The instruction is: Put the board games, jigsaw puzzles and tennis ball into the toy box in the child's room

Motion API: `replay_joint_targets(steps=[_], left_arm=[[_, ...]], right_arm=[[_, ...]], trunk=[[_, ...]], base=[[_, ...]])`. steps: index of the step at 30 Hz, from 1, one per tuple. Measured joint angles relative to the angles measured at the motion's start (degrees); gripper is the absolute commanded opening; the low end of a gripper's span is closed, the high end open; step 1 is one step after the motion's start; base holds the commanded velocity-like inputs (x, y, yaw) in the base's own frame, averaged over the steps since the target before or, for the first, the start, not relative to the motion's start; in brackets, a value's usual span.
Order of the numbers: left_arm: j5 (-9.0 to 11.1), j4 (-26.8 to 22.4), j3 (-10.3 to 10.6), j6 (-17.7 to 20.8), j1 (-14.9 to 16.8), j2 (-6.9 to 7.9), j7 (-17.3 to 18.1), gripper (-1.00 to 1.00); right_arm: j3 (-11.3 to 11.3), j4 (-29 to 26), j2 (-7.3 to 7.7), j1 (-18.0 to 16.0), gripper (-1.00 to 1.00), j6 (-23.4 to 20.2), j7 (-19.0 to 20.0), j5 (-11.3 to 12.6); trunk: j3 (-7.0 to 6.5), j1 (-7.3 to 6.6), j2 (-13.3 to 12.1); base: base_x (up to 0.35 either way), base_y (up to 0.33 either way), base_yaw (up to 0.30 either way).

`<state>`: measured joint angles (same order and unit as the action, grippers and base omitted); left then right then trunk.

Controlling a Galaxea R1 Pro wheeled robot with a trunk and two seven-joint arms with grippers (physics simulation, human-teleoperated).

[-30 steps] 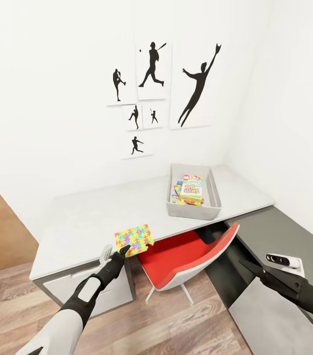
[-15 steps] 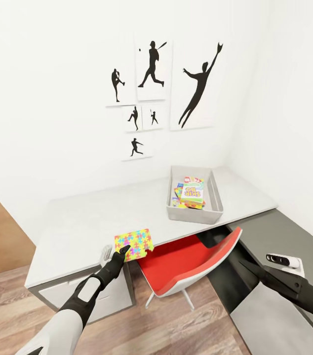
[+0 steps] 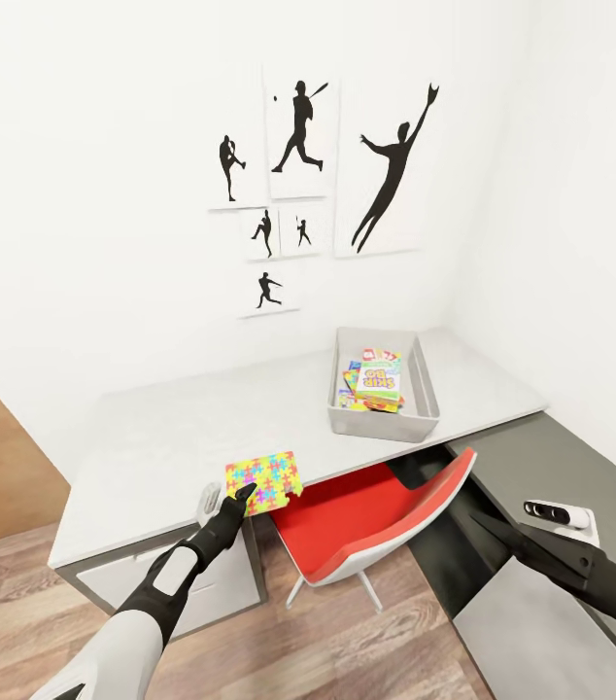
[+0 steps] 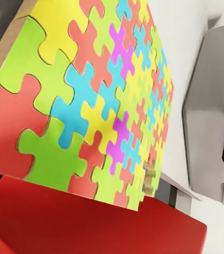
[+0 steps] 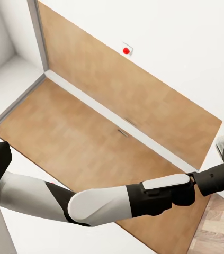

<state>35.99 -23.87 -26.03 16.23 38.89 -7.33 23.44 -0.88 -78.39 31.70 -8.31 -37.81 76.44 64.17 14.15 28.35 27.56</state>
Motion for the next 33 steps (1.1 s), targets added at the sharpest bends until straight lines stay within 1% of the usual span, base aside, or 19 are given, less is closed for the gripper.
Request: replay_joint_targets(steps=[1,4,9,10,28,31,33], left_arm=[[0.0,0.0,0.0,0.0,0.0,0.0,0.0,-1.0],[0.0,0.0,0.0,0.0,0.0,0.0,0.0,-1.0],[0.6,-0.1,-0.1,0.2,0.0,-0.01,0.0,-1.0],[0.2,0.0,-0.1,0.0,0.0,0.0,0.0,-1.0],[0.1,0.0,0.2,0.0,0.0,-0.02,0.1,-1.0],[0.1,-0.1,0.2,0.0,0.0,0.0,0.2,-1.0],[0.1,-0.1,0.2,0.0,0.0,0.0,1.0,-1.0]], right_arm=[[0.0,0.0,0.0,0.0,1.0,0.0,0.0,0.0],[0.0,0.0,0.0,0.0,1.0,0.0,0.0,0.0],[0.0,0.0,0.0,0.0,1.0,0.0,0.0,0.0],[0.0,0.0,0.0,0.0,1.0,0.0,0.0,0.0],[0.0,0.0,0.0,0.0,1.0,0.1,0.0,0.0],[0.0,0.0,0.0,0.0,1.0,0.2,0.0,0.0],[0.0,0.0,0.0,0.0,1.0,0.3,0.0,0.0]], trunk=[[0.0,0.0,0.0],[0.0,0.0,0.0],[-0.01,0.0,0.0],[0.0,0.0,0.0],[0.0,0.0,0.0],[0.0,0.0,0.0],[-0.01,0.0,0.0]], base=[[0.0,0.0,0.0],[0.0,0.0,0.0],[0.0,0.0,0.0],[0.0,0.0,0.0],[0.0,0.0,0.0],[0.0,0.0,0.0],[0.0,0.0,-0.011]])
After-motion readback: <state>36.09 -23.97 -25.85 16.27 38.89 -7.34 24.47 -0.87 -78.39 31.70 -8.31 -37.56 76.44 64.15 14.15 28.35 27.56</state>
